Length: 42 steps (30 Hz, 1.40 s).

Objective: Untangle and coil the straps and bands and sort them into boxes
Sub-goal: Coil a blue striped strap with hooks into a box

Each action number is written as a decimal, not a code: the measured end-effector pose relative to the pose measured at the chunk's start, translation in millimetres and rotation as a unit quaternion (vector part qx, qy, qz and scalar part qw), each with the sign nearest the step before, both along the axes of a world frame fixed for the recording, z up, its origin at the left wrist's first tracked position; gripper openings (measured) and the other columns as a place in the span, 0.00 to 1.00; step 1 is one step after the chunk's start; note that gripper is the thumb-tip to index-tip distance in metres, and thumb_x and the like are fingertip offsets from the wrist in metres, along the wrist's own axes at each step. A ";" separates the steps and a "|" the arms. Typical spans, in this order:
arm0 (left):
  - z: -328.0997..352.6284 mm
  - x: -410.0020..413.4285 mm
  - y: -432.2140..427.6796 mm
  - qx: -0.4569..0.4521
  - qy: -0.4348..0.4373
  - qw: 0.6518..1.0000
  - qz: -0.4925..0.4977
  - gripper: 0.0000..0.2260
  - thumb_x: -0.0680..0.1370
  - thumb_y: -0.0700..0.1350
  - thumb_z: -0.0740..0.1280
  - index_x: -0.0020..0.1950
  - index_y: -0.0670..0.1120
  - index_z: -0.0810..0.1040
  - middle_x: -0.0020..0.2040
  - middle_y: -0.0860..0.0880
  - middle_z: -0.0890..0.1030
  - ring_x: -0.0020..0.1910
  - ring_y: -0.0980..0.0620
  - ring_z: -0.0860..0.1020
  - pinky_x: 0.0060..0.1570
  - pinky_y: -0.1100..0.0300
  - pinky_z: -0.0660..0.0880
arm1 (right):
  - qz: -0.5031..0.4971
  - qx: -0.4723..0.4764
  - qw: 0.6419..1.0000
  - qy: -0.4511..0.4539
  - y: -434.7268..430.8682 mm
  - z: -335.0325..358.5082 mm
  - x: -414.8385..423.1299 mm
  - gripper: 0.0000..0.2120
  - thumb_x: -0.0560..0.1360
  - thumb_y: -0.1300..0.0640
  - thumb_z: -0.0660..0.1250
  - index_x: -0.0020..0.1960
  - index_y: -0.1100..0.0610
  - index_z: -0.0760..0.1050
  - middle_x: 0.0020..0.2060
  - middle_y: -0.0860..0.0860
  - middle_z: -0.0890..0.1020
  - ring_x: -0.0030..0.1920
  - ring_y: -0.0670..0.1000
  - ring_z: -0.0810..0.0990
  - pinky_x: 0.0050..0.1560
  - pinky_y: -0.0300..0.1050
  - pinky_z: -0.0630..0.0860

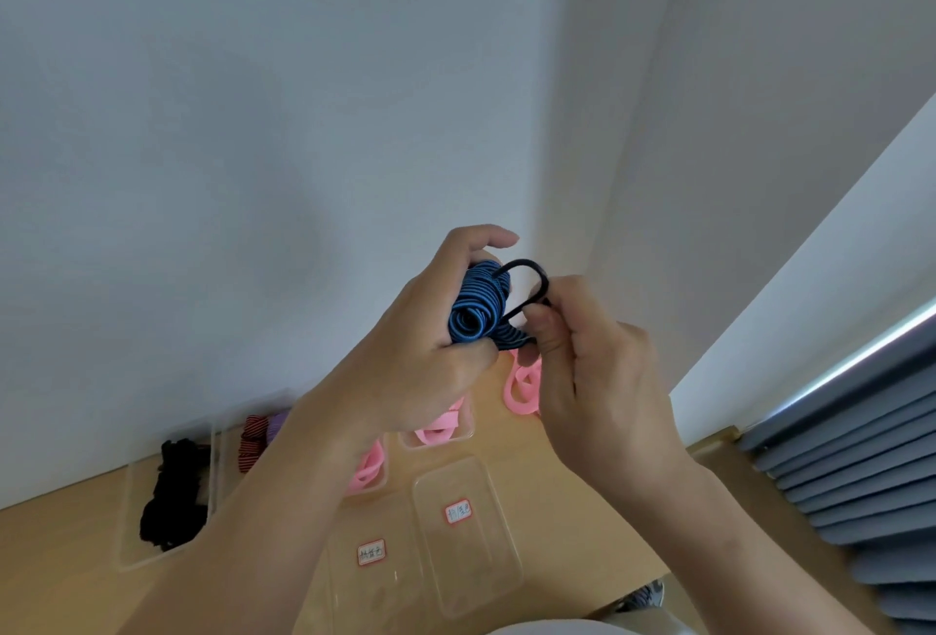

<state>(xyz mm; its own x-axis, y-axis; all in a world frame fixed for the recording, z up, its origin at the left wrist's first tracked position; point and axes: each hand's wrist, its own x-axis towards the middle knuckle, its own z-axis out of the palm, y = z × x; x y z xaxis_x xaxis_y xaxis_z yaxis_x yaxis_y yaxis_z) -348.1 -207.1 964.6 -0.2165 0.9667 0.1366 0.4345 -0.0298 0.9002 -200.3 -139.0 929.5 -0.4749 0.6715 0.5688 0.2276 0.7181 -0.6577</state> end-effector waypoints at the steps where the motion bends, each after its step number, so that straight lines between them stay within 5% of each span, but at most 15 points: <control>1: -0.8 -1.4 0.2 -0.007 0.002 1.000 0.001 0.34 0.67 0.35 0.62 0.70 0.58 0.66 0.56 0.52 0.75 0.50 0.47 0.78 0.49 0.48 0.77 | 0.005 0.008 1.000 -0.005 0.1 -0.5 -0.5 0.12 0.83 0.50 0.53 0.50 0.56 0.72 0.29 0.51 0.78 0.26 0.57 0.75 0.25 0.55 0.72; 5: -2.1 -5.4 -0.3 -0.029 -0.001 1.000 0.008 0.34 0.66 0.37 0.63 0.69 0.60 0.66 0.53 0.52 0.74 0.46 0.47 0.77 0.46 0.52 0.76 | 0.020 0.036 0.999 -0.033 0.1 -1.3 -2.7 0.08 0.83 0.54 0.55 0.50 0.53 0.70 0.27 0.52 0.76 0.25 0.58 0.73 0.24 0.54 0.72; 11: -2.4 -8.7 -2.1 -0.042 0.023 0.999 0.004 0.36 0.65 0.35 0.62 0.69 0.61 0.64 0.49 0.56 0.73 0.45 0.48 0.77 0.47 0.43 0.78 | 0.044 0.005 0.993 -0.108 0.6 2.6 -6.4 0.14 0.81 0.47 0.50 0.50 0.52 0.70 0.28 0.52 0.77 0.26 0.59 0.74 0.27 0.56 0.73; 17: 6.0 -7.8 -6.0 -0.051 0.011 0.999 -0.004 0.37 0.65 0.37 0.63 0.72 0.60 0.60 0.50 0.53 0.72 0.41 0.58 0.75 0.39 0.66 0.72 | 0.042 -0.026 0.993 -0.110 -2.3 9.4 -8.4 0.12 0.80 0.44 0.48 0.46 0.47 0.66 0.27 0.54 0.78 0.27 0.60 0.75 0.27 0.59 0.74; 24: 10.1 -5.5 -3.7 -0.064 -0.029 0.998 0.001 0.37 0.66 0.37 0.62 0.70 0.66 0.58 0.49 0.47 0.72 0.43 0.37 0.74 0.38 0.50 0.74 | 0.018 -0.063 0.994 -0.082 -10.0 9.8 -13.0 0.16 0.78 0.44 0.49 0.45 0.52 0.68 0.28 0.55 0.78 0.28 0.61 0.75 0.27 0.59 0.74; 29: 11.4 3.1 0.4 -0.042 -0.110 0.992 0.035 0.36 0.64 0.36 0.60 0.68 0.62 0.61 0.44 0.48 0.71 0.36 0.53 0.75 0.38 0.57 0.75 | -0.010 -0.069 0.995 -0.069 -17.8 9.3 -18.4 0.17 0.78 0.45 0.47 0.44 0.55 0.69 0.28 0.54 0.78 0.27 0.60 0.76 0.25 0.58 0.73; 35: 9.3 9.1 5.8 -0.022 -0.172 0.984 0.044 0.33 0.68 0.29 0.59 0.68 0.55 0.63 0.42 0.46 0.68 0.36 0.50 0.70 0.34 0.64 0.74 | -0.009 -0.075 0.994 -0.080 -17.3 8.8 -19.6 0.11 0.77 0.55 0.51 0.44 0.57 0.70 0.29 0.56 0.79 0.28 0.62 0.76 0.25 0.59 0.73; 42: 2.8 9.4 7.2 -0.027 -0.210 0.977 0.021 0.32 0.68 0.29 0.59 0.68 0.54 0.66 0.41 0.47 0.70 0.38 0.49 0.72 0.37 0.62 0.76 | 0.011 -0.093 0.988 -0.123 -7.9 14.1 -10.9 0.09 0.78 0.53 0.52 0.46 0.54 0.69 0.30 0.55 0.80 0.30 0.62 0.78 0.30 0.61 0.76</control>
